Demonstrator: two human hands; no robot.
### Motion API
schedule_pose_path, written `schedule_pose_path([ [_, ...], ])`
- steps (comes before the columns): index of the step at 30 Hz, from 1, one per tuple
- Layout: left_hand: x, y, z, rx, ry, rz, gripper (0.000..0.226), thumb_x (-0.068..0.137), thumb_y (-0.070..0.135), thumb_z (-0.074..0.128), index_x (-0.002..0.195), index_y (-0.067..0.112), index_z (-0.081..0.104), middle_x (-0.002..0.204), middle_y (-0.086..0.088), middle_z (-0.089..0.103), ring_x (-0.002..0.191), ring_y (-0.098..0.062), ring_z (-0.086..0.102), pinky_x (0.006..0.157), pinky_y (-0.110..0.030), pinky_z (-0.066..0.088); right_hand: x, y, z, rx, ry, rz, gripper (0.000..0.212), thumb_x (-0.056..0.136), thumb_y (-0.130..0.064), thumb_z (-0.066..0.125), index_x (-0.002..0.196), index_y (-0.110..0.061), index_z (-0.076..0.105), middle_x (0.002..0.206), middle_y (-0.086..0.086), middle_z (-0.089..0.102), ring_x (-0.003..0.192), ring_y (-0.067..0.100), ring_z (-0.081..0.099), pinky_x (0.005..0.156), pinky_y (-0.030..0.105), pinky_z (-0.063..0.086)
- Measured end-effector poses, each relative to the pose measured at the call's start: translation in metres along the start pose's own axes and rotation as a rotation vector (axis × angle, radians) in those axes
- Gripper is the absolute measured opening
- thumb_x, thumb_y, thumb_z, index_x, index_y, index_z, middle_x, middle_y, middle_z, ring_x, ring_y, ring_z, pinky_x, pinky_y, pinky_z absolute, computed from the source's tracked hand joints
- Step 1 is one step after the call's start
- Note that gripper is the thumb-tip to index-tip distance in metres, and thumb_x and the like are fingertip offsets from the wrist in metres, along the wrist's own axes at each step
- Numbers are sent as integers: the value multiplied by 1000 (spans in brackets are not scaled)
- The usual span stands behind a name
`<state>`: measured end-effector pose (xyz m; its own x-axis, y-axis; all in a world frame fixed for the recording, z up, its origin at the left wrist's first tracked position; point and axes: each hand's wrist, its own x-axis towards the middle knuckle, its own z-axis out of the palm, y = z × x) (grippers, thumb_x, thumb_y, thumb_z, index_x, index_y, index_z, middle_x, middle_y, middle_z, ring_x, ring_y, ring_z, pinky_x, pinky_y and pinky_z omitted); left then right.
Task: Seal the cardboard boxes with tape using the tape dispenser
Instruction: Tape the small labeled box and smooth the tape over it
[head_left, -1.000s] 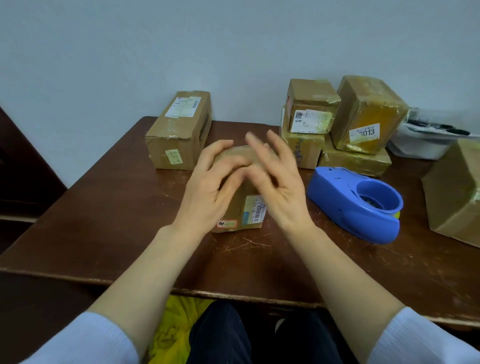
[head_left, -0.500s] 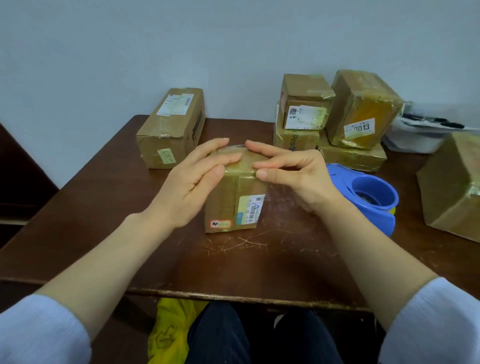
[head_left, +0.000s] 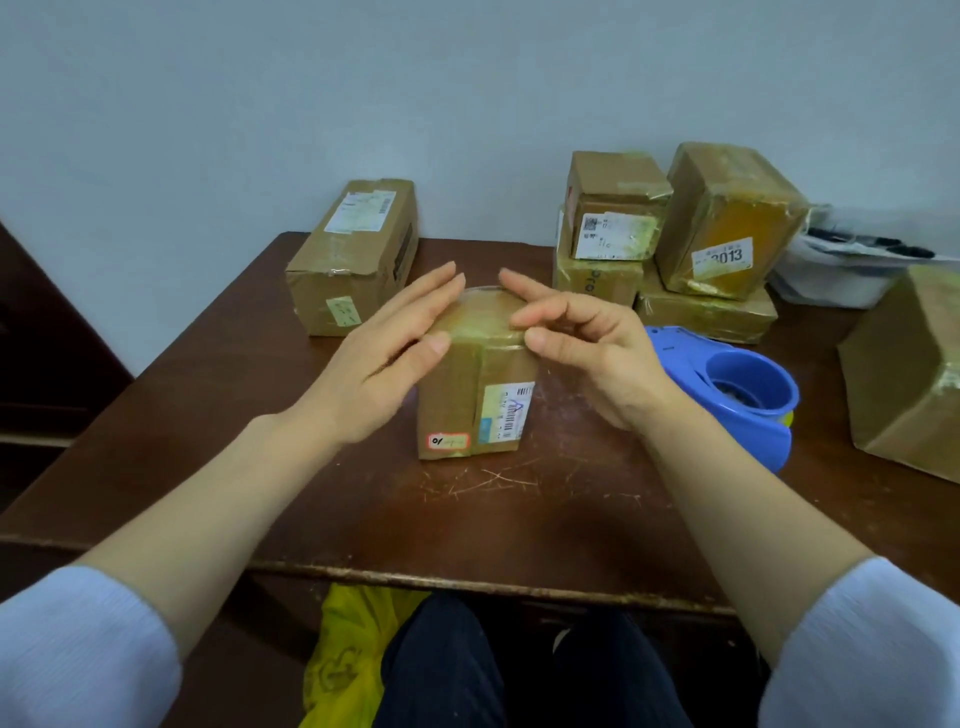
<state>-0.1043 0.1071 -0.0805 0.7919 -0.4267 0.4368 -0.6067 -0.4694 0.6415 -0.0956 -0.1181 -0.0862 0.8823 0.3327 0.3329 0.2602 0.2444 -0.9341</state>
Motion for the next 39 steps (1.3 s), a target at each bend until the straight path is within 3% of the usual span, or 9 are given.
schedule_pose_path([
  [3, 1, 10, 3, -53, 48, -81, 51, 93, 24, 58, 139, 33, 37, 150, 13, 30, 132, 15, 25, 103, -5, 28, -7, 8, 10, -18, 150, 172, 79, 69, -31, 79, 138, -14, 44, 144, -1, 43, 130, 18, 46, 103, 35, 44],
  [6, -3, 13, 4, -172, 288, -294, 56, 92, 28, 60, 143, 24, 39, 139, 11, 41, 122, 10, 40, 108, -23, 36, -17, 12, 11, -364, 64, 397, 124, 48, -50, 88, 150, -25, 22, 144, -7, 44, 127, 8, 47, 107, 38, 41],
  [9, -13, 16, 8, -515, 430, -501, 63, 89, 38, 62, 144, 18, 40, 135, 3, 53, 120, -9, 55, 101, -40, 47, -26, 10, 6, -243, 136, 436, 98, 54, -36, 85, 141, -31, 40, 132, -6, 57, 118, 13, 56, 99, 41, 48],
  [12, -21, 26, 19, -724, 473, -592, 33, 97, 19, 51, 129, 13, 54, 114, 0, 66, 100, -9, 66, 83, -27, 56, -32, 16, 13, 23, 206, 438, 58, 71, -3, 77, 118, -29, 56, 117, 2, 66, 105, 20, 66, 82, 41, 57],
  [16, -28, 23, 8, -754, 313, -847, 31, 95, 21, 53, 123, 9, 57, 115, -5, 65, 105, -18, 62, 100, -35, 46, -28, 23, 15, 73, 382, 446, 76, 62, -11, 84, 129, -13, 50, 117, 3, 68, 98, 21, 69, 86, 44, 56],
  [26, -16, 33, -4, 569, -39, -428, 141, 43, 84, 57, 149, 27, -17, 158, 1, -16, 144, -14, -20, 111, -41, -22, -10, -5, 7, -101, 290, 453, 37, 79, -6, 72, 114, -13, 68, 97, 7, 74, 89, 25, 71, 84, 39, 56],
  [30, -11, 36, 13, 705, -405, -378, 139, 53, 80, 65, 148, 23, -19, 154, -1, 17, 142, -17, 17, 117, -39, 11, -15, 0, 14, -200, 240, 464, 36, 79, -15, 75, 115, -15, 67, 100, 4, 74, 91, 21, 71, 84, 35, 56],
  [33, -13, 37, 28, 638, -393, -486, 126, 64, 71, 66, 149, 25, -15, 145, 0, 29, 127, -19, 38, 91, -32, 41, -20, -7, 13, -368, 316, 469, 34, 87, -40, 64, 112, -18, 68, 106, -8, 68, 100, 11, 62, 89, 31, 49],
  [39, -15, 36, 42, 709, -411, -572, 122, 68, 79, 54, 151, 17, -11, 160, -7, -4, 146, -25, 5, 115, -41, 20, -43, -39, -46, -1335, 435, 446, 48, 89, -47, 57, 124, -14, 59, 126, 3, 58, 118, 23, 50, 92, 37, 44],
])
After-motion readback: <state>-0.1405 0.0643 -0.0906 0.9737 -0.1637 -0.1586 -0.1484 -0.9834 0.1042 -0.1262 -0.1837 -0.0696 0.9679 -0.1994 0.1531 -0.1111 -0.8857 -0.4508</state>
